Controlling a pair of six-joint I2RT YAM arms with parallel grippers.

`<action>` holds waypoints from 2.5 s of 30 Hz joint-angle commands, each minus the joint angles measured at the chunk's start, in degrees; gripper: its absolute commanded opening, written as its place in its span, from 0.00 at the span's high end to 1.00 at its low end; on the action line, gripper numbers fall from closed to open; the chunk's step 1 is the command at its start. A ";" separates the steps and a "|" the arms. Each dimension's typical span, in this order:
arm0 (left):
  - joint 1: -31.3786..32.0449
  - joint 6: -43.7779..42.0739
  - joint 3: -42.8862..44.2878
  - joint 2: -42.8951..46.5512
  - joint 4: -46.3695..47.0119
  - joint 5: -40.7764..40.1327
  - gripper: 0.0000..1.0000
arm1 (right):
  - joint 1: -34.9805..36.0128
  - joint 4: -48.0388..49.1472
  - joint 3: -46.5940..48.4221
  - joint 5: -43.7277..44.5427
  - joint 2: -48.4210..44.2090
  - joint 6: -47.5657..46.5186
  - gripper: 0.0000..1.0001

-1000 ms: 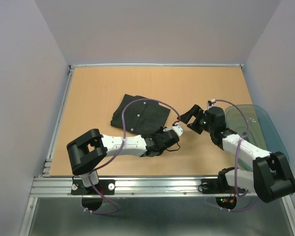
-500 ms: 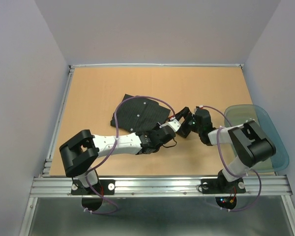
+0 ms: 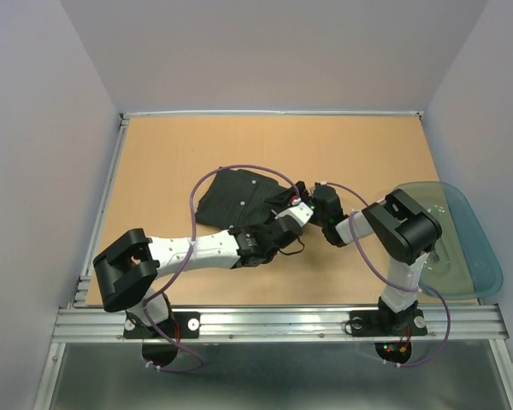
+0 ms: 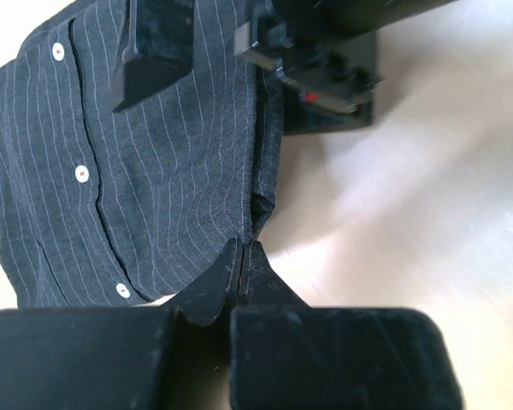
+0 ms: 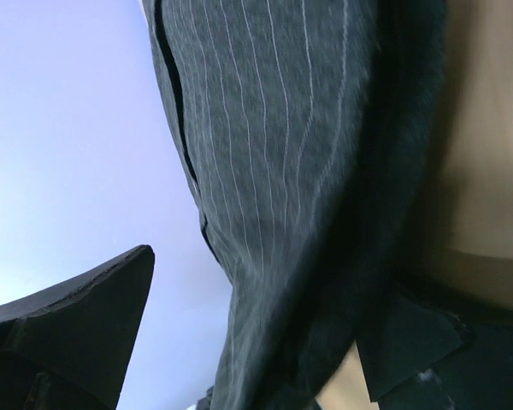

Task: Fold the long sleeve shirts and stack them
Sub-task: Fold the shirt

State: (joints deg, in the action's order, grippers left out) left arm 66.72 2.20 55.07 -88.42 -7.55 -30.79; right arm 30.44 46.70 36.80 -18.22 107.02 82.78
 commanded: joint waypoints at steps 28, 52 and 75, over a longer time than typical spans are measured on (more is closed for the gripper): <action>-13.70 13.71 7.33 16.43 -1.68 15.83 0.26 | -3.10 -11.95 4.24 0.38 -10.95 -18.78 0.99; -39.47 13.45 8.83 20.83 -9.59 29.64 0.25 | -13.30 -123.57 88.03 24.95 -4.20 -72.59 0.97; -40.09 28.29 -9.26 36.21 -13.89 26.57 0.26 | 22.73 -124.84 93.81 47.06 32.98 -65.47 0.91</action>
State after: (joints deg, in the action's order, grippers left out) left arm 27.07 25.63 48.34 -56.07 -21.12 -2.72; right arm 53.76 -75.29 125.64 28.82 142.17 14.96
